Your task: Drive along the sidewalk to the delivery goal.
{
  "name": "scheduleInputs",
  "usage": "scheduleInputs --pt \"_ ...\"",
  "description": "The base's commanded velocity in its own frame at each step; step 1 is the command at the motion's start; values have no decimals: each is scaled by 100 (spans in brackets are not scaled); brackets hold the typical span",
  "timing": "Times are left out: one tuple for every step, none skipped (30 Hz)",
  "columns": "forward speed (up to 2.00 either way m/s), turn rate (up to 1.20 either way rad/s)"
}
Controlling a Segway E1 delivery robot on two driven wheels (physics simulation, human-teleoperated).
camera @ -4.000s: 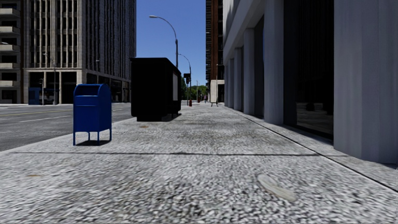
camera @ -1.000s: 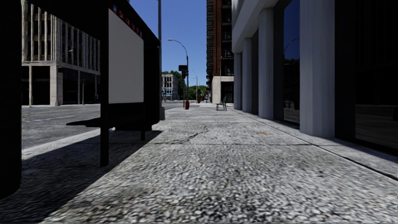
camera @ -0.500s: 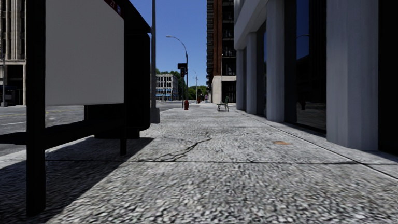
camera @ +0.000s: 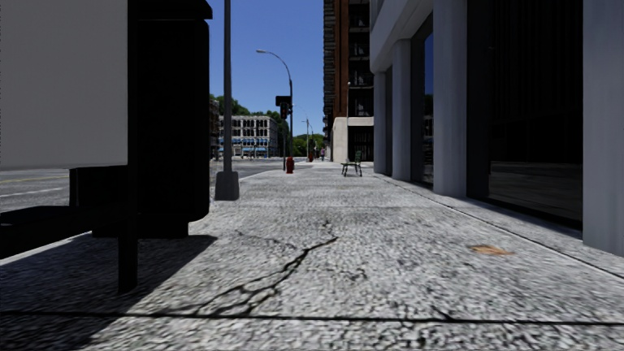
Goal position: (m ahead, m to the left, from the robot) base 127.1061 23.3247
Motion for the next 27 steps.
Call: scheduleInputs --pt "200 -22" --pt "200 -22" --pt "200 -24" --pt "200 -24" --pt "200 -25" --pt "200 -20" --pt "200 -16" --pt "200 -15" --pt "200 0" --pt "200 0" --pt "200 0" --pt "200 0" --pt "200 0" --pt "200 0" --pt "200 0" --pt "200 0" --pt "200 0" --pt "200 0" --pt "200 0" --pt "200 0" --pt "200 0" --pt "200 0" --pt "200 0" --pt "200 0" --pt "200 0" --pt "200 0" --pt "200 0"
